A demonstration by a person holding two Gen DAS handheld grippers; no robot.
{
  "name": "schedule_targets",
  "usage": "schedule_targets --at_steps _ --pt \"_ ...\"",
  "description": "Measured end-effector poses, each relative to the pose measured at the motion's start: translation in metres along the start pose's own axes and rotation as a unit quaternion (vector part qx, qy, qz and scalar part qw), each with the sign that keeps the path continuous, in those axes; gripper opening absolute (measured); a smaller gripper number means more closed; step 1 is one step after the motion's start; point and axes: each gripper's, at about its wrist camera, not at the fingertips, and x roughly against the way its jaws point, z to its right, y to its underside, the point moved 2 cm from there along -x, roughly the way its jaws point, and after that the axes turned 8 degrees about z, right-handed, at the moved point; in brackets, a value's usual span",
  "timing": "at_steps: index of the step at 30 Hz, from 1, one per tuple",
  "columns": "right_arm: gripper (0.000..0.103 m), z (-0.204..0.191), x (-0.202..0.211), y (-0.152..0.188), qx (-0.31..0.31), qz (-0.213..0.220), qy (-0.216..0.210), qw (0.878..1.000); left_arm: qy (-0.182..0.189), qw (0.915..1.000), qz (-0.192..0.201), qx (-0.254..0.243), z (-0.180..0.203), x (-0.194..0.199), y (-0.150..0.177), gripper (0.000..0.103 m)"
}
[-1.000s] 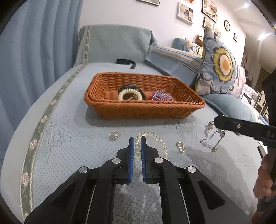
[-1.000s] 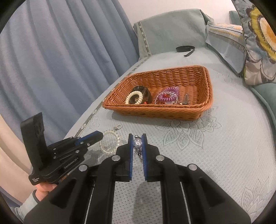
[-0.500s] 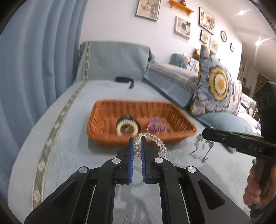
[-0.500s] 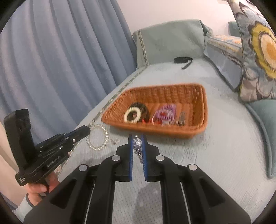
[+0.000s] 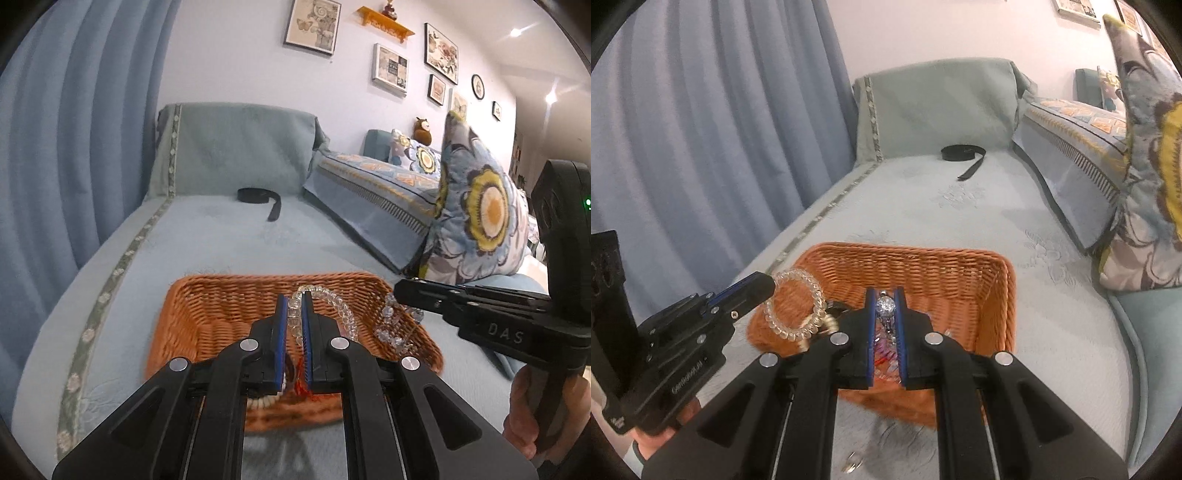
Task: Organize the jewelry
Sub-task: 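Carry the bead bracelet and brooch into the basket and open both grippers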
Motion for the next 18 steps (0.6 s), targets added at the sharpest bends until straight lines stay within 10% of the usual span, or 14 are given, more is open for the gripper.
schedule_targets --at_steps 18 --pt "0.015 0.027 -0.056 0.034 -0.029 -0.101 0.045 0.993 0.011 0.999 -0.043 -0.005 -0.003 -0.045 0.038 0.006"
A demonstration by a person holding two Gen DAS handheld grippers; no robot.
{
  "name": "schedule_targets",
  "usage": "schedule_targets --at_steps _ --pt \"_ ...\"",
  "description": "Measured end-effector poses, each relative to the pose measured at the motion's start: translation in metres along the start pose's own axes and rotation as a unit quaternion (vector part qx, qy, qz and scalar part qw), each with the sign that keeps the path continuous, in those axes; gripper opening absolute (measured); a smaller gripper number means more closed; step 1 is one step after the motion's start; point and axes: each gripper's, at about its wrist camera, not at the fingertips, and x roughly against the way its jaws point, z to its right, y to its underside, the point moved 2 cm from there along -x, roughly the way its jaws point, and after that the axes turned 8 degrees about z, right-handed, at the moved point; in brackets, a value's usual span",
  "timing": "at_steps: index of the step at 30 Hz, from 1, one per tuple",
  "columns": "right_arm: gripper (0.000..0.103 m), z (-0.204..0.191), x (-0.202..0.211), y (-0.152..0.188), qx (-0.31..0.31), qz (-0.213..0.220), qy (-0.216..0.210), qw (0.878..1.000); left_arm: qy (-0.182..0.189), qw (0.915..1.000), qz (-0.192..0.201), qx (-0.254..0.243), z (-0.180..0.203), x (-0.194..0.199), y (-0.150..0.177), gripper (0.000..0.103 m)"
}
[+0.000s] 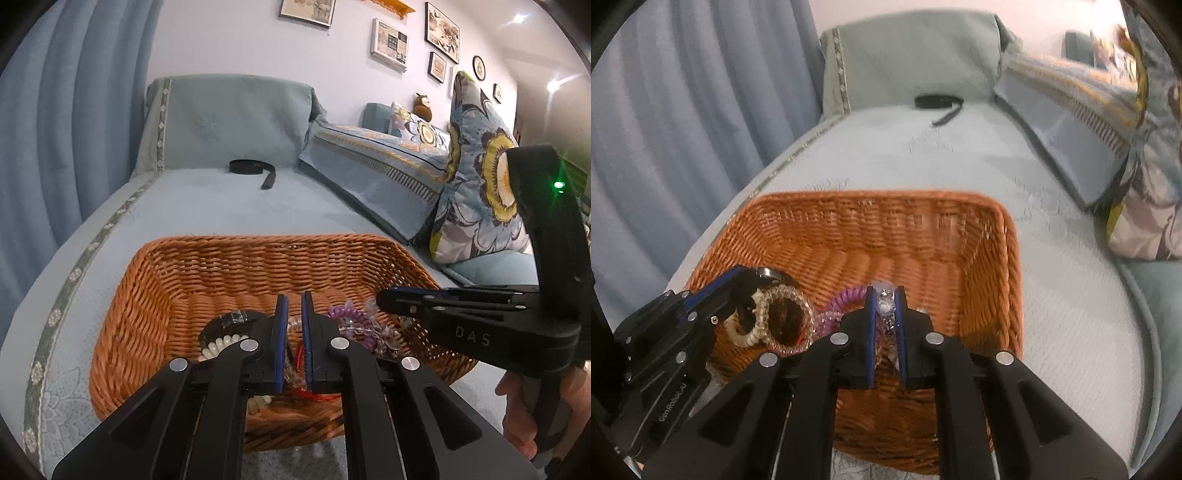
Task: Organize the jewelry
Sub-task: 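Carry the bead bracelet and brooch into the basket and open both grippers, then grasp the silver ring with the left gripper while the right gripper grasps the gold charm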
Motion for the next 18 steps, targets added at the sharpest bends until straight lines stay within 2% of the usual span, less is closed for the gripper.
schedule_targets --at_steps 1,2,3,7,10,18 --pt "0.028 0.003 -0.001 0.001 -0.007 -0.011 0.007 1.0 0.001 1.0 -0.002 0.0 0.0 0.001 0.0 0.008" --pt "0.036 0.007 0.001 0.001 -0.015 -0.016 0.01 1.0 0.001 1.0 -0.004 0.0 -0.001 0.003 0.001 0.016" --pt "0.049 0.008 0.005 0.002 -0.02 -0.014 0.007 1.0 0.0 1.0 -0.003 0.0 -0.001 0.005 0.001 0.02" --pt "0.05 0.011 0.032 0.001 -0.028 0.005 -0.003 1.0 -0.001 1.0 0.001 0.004 -0.003 0.023 -0.002 0.029" --pt "0.05 0.01 0.061 0.007 -0.041 0.023 -0.016 0.999 -0.017 0.9997 0.015 0.002 -0.007 0.047 -0.005 0.035" --pt "0.051 -0.007 0.117 0.062 -0.056 0.046 -0.035 0.997 -0.049 0.9977 0.034 0.031 -0.028 0.134 0.001 0.041"
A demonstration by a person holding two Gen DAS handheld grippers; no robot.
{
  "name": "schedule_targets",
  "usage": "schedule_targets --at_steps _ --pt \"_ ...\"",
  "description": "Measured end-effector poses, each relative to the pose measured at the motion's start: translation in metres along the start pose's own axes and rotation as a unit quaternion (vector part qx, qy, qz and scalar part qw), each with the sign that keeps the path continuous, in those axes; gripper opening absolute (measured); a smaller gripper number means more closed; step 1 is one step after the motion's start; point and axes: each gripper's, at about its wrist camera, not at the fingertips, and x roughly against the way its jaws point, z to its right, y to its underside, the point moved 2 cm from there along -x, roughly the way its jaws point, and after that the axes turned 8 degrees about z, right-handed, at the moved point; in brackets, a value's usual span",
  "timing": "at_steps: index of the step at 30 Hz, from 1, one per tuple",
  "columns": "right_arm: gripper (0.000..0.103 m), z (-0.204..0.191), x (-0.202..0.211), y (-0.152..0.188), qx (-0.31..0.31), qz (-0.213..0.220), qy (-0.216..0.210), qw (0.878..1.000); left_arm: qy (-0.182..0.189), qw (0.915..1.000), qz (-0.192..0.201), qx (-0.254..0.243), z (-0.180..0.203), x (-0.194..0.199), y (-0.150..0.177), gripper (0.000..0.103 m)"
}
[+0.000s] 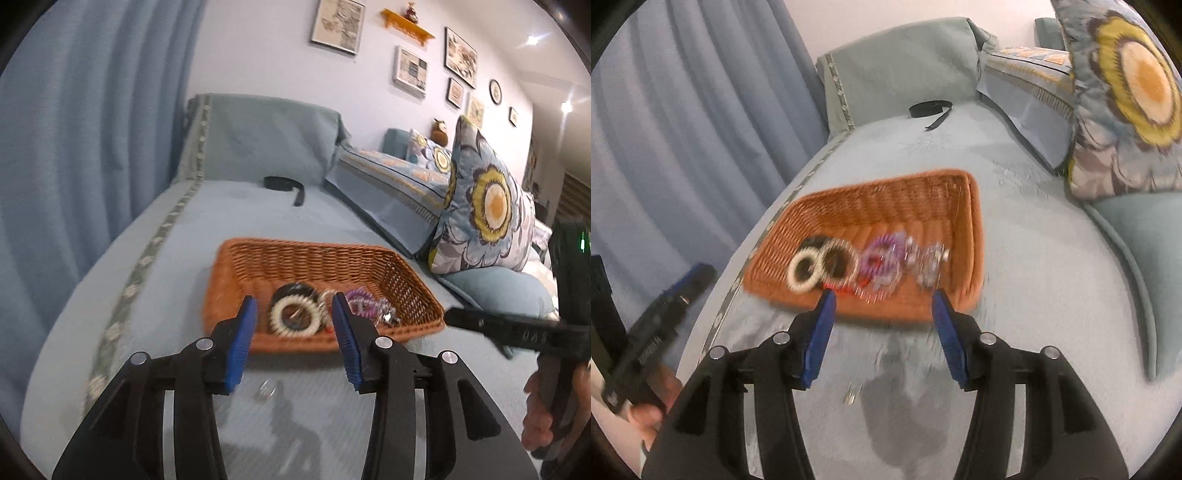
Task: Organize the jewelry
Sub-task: 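Grasp the silver ring with the left gripper while the right gripper grasps the gold charm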
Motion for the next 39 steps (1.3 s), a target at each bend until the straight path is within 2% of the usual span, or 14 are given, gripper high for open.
schedule_targets --at_steps 5,10,16,24,27,28,29,35,39 --pt "0.051 -0.016 0.011 0.036 0.033 0.002 0.018 0.999 -0.02 0.9995 0.0 0.024 -0.022 0.042 0.016 0.042" --pt "0.051 -0.035 0.01 0.06 0.083 0.005 0.025 0.996 -0.021 0.9979 -0.02 0.058 -0.041 0.054 0.041 0.042" --pt "0.05 -0.048 0.004 0.081 0.121 0.012 0.029 0.992 -0.018 0.9963 -0.057 0.062 -0.041 0.04 0.071 0.042" --pt "0.05 -0.041 -0.01 0.091 0.104 -0.009 0.026 0.994 -0.015 0.9924 -0.106 0.062 -0.028 0.013 0.099 0.042" --pt "0.049 -0.04 -0.014 0.093 0.101 -0.012 0.025 0.994 -0.018 0.9927 -0.108 0.051 -0.026 0.01 0.1 0.042" --pt "0.04 -0.039 -0.016 0.093 0.1 -0.014 0.023 0.995 -0.019 0.9925 -0.109 0.053 -0.027 0.008 0.1 0.042" --pt "0.036 -0.039 -0.019 0.094 0.098 -0.021 0.02 0.995 -0.02 0.9919 -0.112 0.057 -0.029 0.006 0.1 0.042" --pt "0.036 -0.039 -0.035 0.096 0.098 -0.054 0.021 0.994 -0.025 0.9895 -0.125 0.068 -0.042 -0.004 0.095 0.04" --pt "0.034 -0.05 -0.044 0.097 0.123 -0.061 0.032 0.99 -0.034 0.9895 -0.125 0.063 -0.046 -0.009 0.093 0.04"
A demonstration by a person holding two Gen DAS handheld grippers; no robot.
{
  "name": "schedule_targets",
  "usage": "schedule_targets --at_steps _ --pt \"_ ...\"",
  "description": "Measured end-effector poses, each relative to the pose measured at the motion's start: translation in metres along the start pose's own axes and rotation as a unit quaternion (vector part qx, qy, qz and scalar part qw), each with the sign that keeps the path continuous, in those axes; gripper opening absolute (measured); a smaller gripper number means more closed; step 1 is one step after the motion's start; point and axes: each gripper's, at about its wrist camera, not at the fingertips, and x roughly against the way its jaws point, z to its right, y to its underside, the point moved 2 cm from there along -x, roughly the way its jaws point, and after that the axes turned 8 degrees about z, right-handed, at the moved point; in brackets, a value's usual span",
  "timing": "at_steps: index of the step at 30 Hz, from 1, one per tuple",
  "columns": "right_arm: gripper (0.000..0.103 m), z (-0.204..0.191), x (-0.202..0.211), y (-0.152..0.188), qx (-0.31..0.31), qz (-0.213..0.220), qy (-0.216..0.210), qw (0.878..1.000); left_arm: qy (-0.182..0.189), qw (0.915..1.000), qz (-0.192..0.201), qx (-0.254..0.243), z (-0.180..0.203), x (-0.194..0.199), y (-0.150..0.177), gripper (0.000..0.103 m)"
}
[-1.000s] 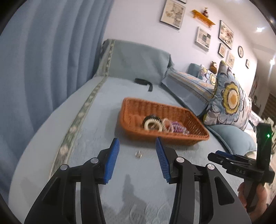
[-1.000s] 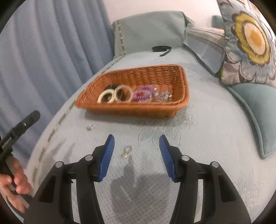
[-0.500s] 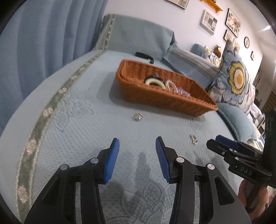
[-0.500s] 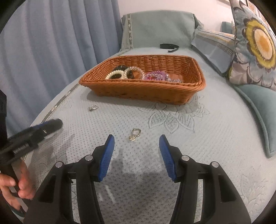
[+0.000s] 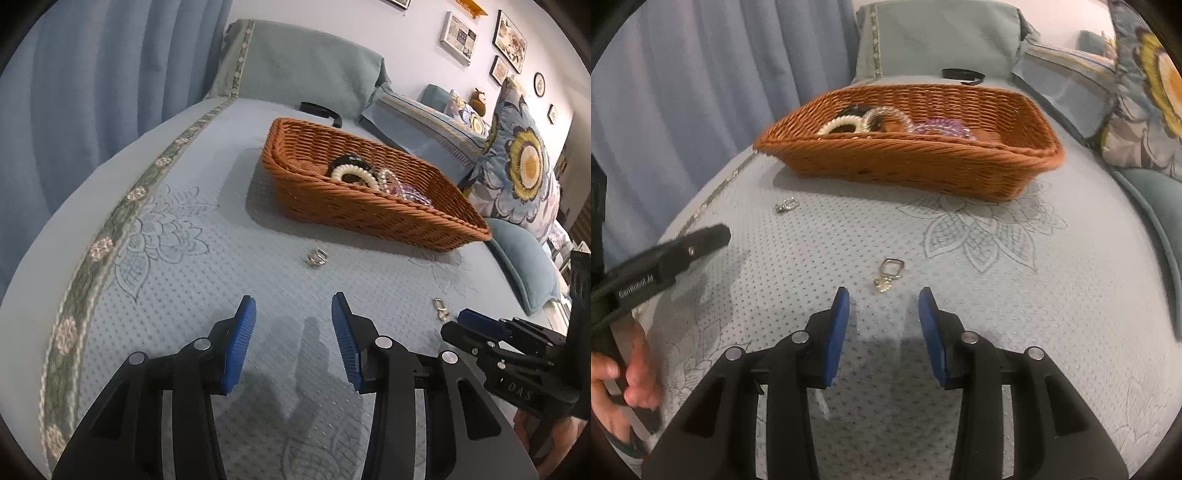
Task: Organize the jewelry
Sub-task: 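Grasp the silver ring with the left gripper while the right gripper grasps the gold charm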
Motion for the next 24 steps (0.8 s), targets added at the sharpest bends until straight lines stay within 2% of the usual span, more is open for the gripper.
schedule_targets --at_steps 3,6,14,17,18,21,24 --pt "0.016 -0.009 -0.012 -0.005 0.02 -0.009 0.015 1.0 0.002 1.0 -0.005 0.005 -0.002 -0.002 0.0 0.04" --pt "0.011 -0.013 -0.014 -0.006 0.035 -0.01 0.029 0.999 0.009 0.9999 -0.008 -0.007 0.003 -0.003 0.0 0.04" --pt "0.009 0.004 -0.01 -0.004 -0.014 -0.007 -0.016 1.0 0.022 0.9963 -0.015 -0.081 0.023 -0.028 -0.013 0.04" --pt "0.009 0.005 -0.01 -0.004 -0.018 -0.008 -0.021 1.0 0.018 0.993 -0.036 -0.111 0.03 -0.046 -0.017 0.035" --pt "0.009 0.005 -0.01 -0.004 -0.019 -0.008 -0.021 1.0 0.009 0.9916 -0.042 -0.122 0.031 -0.053 -0.02 0.035" --pt "0.009 0.005 -0.01 -0.004 -0.019 -0.009 -0.021 1.0 0.021 0.9887 -0.065 -0.133 0.033 -0.067 -0.022 0.035" --pt "0.009 0.004 -0.011 -0.004 -0.015 -0.008 -0.017 1.0 0.021 0.9869 -0.069 -0.145 0.035 -0.074 -0.024 0.035"
